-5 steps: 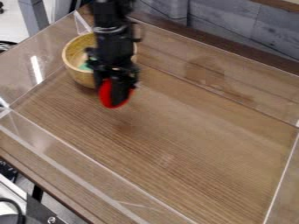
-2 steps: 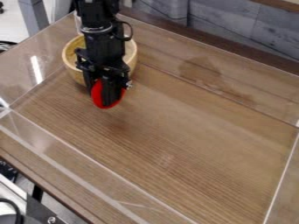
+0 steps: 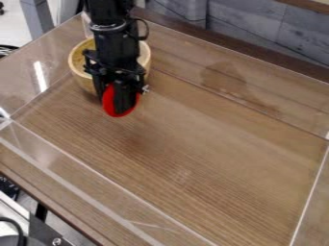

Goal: Move the red fruit to the left

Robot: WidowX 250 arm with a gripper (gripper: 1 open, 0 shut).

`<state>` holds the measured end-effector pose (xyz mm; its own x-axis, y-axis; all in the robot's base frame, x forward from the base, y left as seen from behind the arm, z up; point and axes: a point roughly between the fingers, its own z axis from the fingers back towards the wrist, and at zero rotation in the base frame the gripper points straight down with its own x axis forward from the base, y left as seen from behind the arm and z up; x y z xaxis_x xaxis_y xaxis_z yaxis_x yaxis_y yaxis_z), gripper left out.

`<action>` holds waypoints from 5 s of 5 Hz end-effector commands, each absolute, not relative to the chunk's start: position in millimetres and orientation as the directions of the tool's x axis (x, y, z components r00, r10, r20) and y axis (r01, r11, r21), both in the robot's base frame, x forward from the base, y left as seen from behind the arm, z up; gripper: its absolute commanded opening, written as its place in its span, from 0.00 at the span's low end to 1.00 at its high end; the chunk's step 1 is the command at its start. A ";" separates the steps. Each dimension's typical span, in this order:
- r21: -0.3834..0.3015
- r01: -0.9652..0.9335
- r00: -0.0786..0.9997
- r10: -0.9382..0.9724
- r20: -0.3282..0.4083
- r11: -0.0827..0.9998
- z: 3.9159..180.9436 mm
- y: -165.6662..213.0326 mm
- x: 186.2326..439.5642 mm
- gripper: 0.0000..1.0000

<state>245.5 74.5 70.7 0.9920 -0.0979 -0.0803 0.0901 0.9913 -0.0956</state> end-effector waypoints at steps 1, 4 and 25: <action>-0.068 0.023 1.000 -0.023 -0.007 0.997 83.6 73.7 249.2 0.00; -0.059 0.041 0.999 -0.042 -0.012 0.997 59.5 66.6 229.4 0.00; -0.097 -0.374 0.912 0.385 0.143 0.922 102.0 213.2 307.3 0.00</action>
